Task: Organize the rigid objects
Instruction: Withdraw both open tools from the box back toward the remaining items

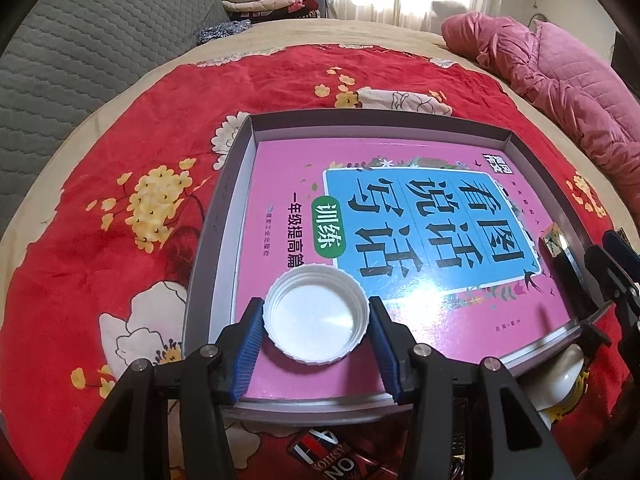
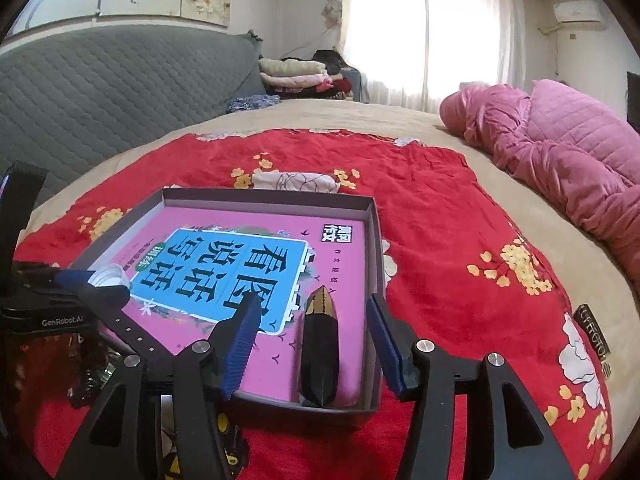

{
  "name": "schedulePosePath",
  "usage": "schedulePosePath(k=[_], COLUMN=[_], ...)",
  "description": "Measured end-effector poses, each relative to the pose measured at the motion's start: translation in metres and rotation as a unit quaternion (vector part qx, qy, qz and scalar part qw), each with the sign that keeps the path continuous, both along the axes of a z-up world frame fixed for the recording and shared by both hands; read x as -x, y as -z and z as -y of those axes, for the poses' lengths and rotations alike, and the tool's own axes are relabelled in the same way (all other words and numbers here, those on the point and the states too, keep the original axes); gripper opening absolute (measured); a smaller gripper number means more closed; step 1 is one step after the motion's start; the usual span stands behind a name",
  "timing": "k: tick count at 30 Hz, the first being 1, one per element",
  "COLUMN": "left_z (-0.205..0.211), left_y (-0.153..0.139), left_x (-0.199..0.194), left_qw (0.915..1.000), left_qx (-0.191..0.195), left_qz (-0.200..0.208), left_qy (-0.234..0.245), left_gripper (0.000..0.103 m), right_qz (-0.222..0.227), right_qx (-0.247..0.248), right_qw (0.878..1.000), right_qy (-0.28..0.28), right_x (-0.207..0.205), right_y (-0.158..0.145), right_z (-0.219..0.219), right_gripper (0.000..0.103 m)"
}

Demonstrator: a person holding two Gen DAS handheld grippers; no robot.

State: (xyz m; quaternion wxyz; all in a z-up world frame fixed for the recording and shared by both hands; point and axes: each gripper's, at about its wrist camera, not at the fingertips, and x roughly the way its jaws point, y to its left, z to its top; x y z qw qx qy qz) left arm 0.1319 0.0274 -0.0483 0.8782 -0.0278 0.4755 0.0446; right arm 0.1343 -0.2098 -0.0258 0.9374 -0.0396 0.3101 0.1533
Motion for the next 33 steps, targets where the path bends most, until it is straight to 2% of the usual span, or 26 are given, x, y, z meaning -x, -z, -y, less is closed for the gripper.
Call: schedulePosePath(k=[5,13,15,18,21,33], left_z=[0.002,-0.008,-0.010,-0.013,-0.017,-0.022], left_y=[-0.002,-0.010,-0.012,-0.016,-0.020,-0.034], left_x=[0.004,0.009,0.011,0.014,0.018,0.033], left_qw=[0.9997,0.9999,0.9998,0.9997,0.9994,0.9989], left_qx=[-0.025,0.012,0.018,0.021,0.027,0.035], left_qz=[0.001,0.006,0.007,0.008,0.014,0.018], left_qy=[0.003,-0.005,-0.006,-0.009,-0.016,-0.025], left_gripper=[0.051,0.052,0.055,0.058,0.058,0.059], right_qz=[-0.010,-0.014,-0.018,-0.015,-0.007,0.021], right_qx=[-0.011,-0.018,-0.021,-0.030,-0.037,-0.058], right_qw=[1.000,1.000,1.000,0.999,0.999,0.998], right_qy=[0.005,0.009,0.009,0.007,0.007,0.003], right_x=[-0.004,-0.005,-0.007,-0.006,-0.004,0.012], right_y=[0.002,0.003,0.004,0.003,0.000,-0.013], right_z=[0.003,0.006,0.007,0.009,0.011,0.021], right_gripper=[0.058,0.063,0.063,0.064,0.069,0.072])
